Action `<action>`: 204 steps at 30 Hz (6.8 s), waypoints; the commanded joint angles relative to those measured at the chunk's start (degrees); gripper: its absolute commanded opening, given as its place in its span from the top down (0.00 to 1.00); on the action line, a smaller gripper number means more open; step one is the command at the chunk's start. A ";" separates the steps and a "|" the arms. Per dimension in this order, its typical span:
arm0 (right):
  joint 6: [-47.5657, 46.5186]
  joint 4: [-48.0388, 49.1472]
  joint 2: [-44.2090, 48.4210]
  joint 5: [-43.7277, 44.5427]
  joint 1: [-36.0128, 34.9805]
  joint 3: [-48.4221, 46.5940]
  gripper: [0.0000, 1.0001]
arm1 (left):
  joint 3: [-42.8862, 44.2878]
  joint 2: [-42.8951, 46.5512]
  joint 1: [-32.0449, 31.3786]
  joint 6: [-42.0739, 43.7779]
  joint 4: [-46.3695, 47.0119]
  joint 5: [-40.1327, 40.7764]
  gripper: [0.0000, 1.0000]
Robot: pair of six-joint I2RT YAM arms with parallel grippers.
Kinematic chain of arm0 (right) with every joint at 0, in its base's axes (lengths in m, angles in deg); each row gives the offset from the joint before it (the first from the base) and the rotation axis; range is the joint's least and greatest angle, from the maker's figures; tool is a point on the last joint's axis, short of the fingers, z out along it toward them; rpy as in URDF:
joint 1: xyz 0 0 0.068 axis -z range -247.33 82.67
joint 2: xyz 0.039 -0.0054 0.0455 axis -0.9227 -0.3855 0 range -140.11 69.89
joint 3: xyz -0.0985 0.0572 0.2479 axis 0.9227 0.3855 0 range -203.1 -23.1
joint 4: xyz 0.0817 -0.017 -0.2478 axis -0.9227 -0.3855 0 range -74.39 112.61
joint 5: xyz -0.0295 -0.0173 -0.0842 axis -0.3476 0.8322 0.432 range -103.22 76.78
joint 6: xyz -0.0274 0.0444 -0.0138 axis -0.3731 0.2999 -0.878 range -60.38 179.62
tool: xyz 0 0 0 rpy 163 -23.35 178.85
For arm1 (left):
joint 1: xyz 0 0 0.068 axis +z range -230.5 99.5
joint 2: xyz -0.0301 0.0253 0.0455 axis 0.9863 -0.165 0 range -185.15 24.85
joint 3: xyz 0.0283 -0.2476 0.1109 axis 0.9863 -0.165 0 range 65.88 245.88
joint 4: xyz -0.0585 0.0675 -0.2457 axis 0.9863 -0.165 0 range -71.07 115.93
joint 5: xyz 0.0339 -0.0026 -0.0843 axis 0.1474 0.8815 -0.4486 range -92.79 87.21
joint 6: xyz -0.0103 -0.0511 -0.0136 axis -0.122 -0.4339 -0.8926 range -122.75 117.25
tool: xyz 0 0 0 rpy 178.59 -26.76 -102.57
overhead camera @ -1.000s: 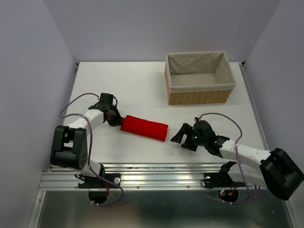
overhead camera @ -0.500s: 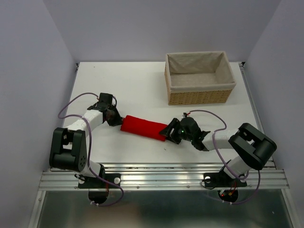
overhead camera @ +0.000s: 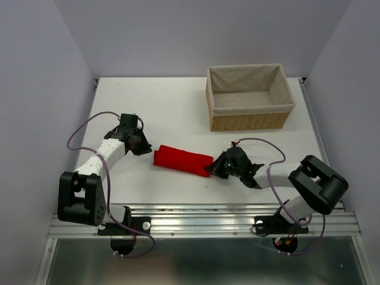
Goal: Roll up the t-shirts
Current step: Pick up the T-shirt from the center of the board, then place the T-shirt in the bin.
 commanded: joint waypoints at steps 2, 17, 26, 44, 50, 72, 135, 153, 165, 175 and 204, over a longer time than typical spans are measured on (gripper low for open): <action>-8.00 -20.82 8.65 5.95 1.38 1.76 0.99 | 6.34 3.96 0.22 2.90 -2.74 -1.62 0.77; -21.55 -41.67 16.43 5.96 10.62 -0.69 0.99 | -1.55 6.77 -0.39 -1.12 3.13 -16.83 0.21; -23.57 -41.76 12.38 5.70 10.62 -3.95 0.99 | -9.47 7.22 -8.56 -9.74 12.98 -21.06 0.09; -23.22 -42.28 11.76 5.43 10.62 -5.62 0.99 | -10.79 -0.15 -12.87 -18.10 16.33 -13.42 0.15; -23.22 -42.46 12.02 5.69 10.62 -6.06 0.99 | -9.82 -5.61 -13.66 -17.13 18.61 -12.18 0.16; -19.45 -44.48 19.31 1.92 12.89 -6.85 0.05 | -6.66 -7.37 -17.00 -12.74 18.10 -8.67 1.00; -25.85 -56.69 26.62 14.48 18.35 -32.32 0.99 | 25.58 0.81 -19.73 -8.52 -2.82 -3.40 1.00; -42.82 -57.84 2.01 17.56 35.48 -68.37 0.99 | 77.78 -30.55 -23.42 -1.93 -8.36 -1.29 1.00; -46.16 -55.47 -12.93 12.90 41.64 -74.35 0.99 | 93.79 -50.87 -25.97 -3.51 -1.50 -2.08 1.00; -49.06 -57.21 -19.35 14.31 41.64 -73.38 0.99 | 93.89 -57.90 -28.43 -2.02 -0.27 -1.02 1.00; -48.01 -64.87 -21.20 1.74 41.64 -69.96 0.99 | 86.15 -53.69 -28.17 4.83 -7.83 5.74 1.00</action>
